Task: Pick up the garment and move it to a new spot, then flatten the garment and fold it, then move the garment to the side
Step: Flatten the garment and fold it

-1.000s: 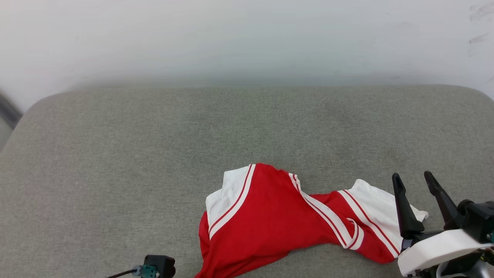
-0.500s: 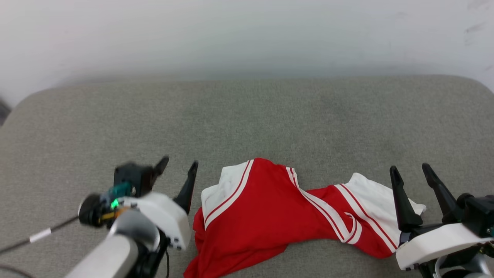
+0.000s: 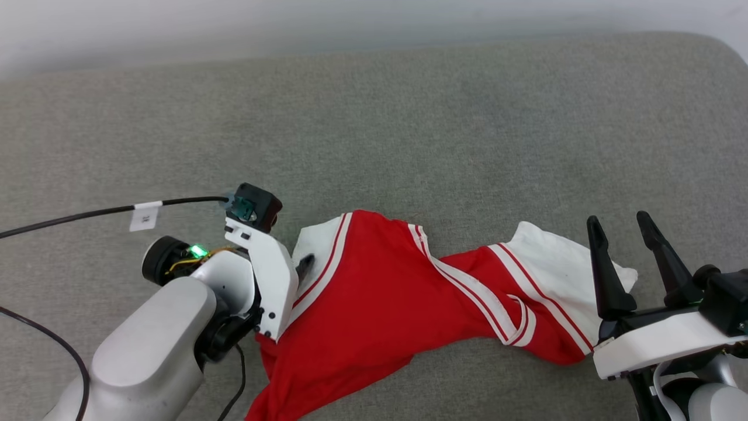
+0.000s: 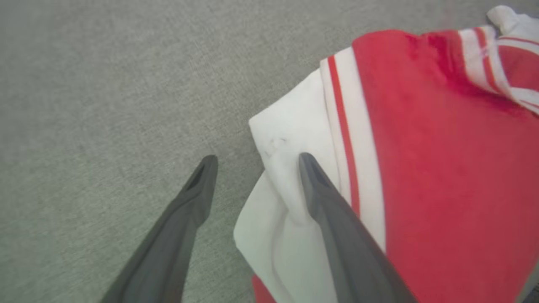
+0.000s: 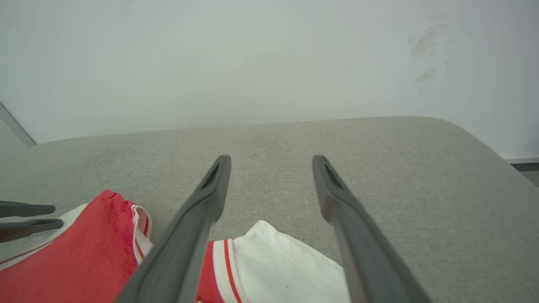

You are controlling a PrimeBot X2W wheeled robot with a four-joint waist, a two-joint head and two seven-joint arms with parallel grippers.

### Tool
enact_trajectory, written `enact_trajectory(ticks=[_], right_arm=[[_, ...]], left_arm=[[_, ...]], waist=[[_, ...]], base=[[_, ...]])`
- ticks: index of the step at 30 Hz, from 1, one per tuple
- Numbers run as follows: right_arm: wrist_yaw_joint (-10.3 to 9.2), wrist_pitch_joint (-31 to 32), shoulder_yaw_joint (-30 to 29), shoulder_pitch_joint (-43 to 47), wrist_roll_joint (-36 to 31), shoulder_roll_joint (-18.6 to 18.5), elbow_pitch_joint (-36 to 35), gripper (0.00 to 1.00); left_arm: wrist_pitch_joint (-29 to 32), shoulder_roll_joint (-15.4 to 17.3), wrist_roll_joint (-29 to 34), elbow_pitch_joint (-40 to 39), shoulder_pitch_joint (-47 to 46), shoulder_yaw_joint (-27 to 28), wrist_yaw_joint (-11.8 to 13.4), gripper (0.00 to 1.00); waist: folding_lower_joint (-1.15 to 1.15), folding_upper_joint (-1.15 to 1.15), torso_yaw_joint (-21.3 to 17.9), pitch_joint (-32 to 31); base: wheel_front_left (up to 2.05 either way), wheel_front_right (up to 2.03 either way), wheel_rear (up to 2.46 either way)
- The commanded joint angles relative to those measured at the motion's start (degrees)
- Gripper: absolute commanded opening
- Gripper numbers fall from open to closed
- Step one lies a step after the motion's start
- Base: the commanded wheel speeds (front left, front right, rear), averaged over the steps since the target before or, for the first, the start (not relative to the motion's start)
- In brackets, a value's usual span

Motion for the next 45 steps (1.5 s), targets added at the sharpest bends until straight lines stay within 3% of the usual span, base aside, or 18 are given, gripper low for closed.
enact_trajectory(ticks=[1, 7, 8, 10, 18, 23, 27, 32, 35, 38, 39, 40, 41, 45], right_arm=[[-0.02, -0.3, 0.1, -0.7, 0.3, 0.1, 0.1, 1.0], [-0.02, -1.2, -0.1, -1.1, 0.7, 0.1, 1.6, 1.0], [-0.02, -1.2, -0.1, -1.2, 0.8, 0.1, 1.7, 1.0], [-0.02, -1.4, -0.3, -1.2, 0.9, 0.1, 2.0, 1.0], [-0.02, -0.5, -1.3, -0.2, 0.7, 0.1, 2.5, 1.0], [-0.02, 0.4, -2.1, 0.6, 0.4, 0.1, 1.9, 1.0], [-0.02, 1.0, -2.1, 1.6, 0.5, 0.1, 1.6, 1.0], [-0.02, 1.4, -1.7, 2.2, 1.0, 0.1, 1.2, 1.0], [-0.02, 1.5, -1.6, 2.5, 1.4, 0.1, 1.2, 1.0], [-0.02, 1.6, -1.7, 2.7, 1.5, 0.1, 1.2, 1.0], [-0.02, 1.7, -1.8, 2.8, 1.5, 0.1, 1.3, 1.0], [-0.02, 1.7, -1.9, 2.9, 1.5, 0.1, 1.4, 1.0], [-0.02, 1.7, -1.9, 2.9, 1.4, 0.1, 1.3, 1.0], [-0.02, 2.0, -2.3, 3.4, 1.2, 0.1, 1.0, 1.0]], left_arm=[[0.6, 0.1, -0.3, 0.3, -0.6, -0.2, -0.4, 1.0], [9.8, 0.7, -1.6, 5.6, 0.8, -4.4, -2.2, 1.0], [10.9, 0.4, -1.8, 5.9, 1.1, -4.9, -2.4, 0.93], [9.8, 0.0, -1.5, 5.7, 0.9, -4.9, -2.1, 0.0], [-3.8, 0.6, 2.4, 1.4, 0.2, -0.3, 2.6, 0.0], [-10.4, 3.4, 4.6, -3.9, 3.0, 3.7, 9.2, 0.0], [-11.0, 6.1, 2.9, -8.6, 9.6, 6.3, 14.9, 0.0], [-11.3, 6.8, -2.2, -11.0, 21.4, 9.2, 20.7, 0.0], [-12.3, 5.5, -5.4, -9.9, 27.1, 10.3, 21.8, 0.0], [-13.1, 4.1, -7.6, -8.0, 29.6, 10.4, 20.5, 0.02], [-13.4, 3.6, -8.0, -7.1, 30.1, 10.1, 19.8, 0.35], [-14.0, 2.9, -8.1, -6.6, 30.1, 9.9, 19.3, 0.95], [-15.3, 2.3, -8.0, -6.3, 29.8, 10.2, 18.9, 1.0], [-23.4, 0.9, -5.6, -5.6, 28.0, 12.1, 19.0, 1.0]], waist=[[0.0, 0.0, -0.8, 1.2], [0.0, 0.0, -0.7, 2.0], [0.0, 0.0, -0.6, 2.0], [0.0, 0.0, -0.4, 1.8], [0.0, 0.0, 1.7, -0.5], [0.0, 0.0, 3.4, -2.7], [0.0, 0.0, 4.2, -4.2], [0.0, 0.0, 4.3, -5.0], [0.0, 0.0, 4.1, -5.2], [0.0, 0.0, 4.0, -5.4], [0.0, 0.0, 4.0, -5.4], [0.0, 0.0, 3.9, -5.6], [0.0, 0.0, 3.8, -5.8], [0.0, 0.0, 3.8, -7.2]], base=[[0.0, 0.0, 0.0], [0.0, 0.0, 0.0], [0.0, 0.0, 0.0], [0.0, 0.0, 0.0], [0.0, 0.0, 0.0], [0.0, 0.0, 0.0], [0.0, 0.0, 0.0], [0.0, 0.0, 0.0], [0.0, 0.0, 0.0], [0.0, 0.0, 0.0], [0.0, 0.0, 0.0], [0.0, 0.0, 0.0], [0.0, 0.0, 0.0], [0.0, 0.0, 0.0]])
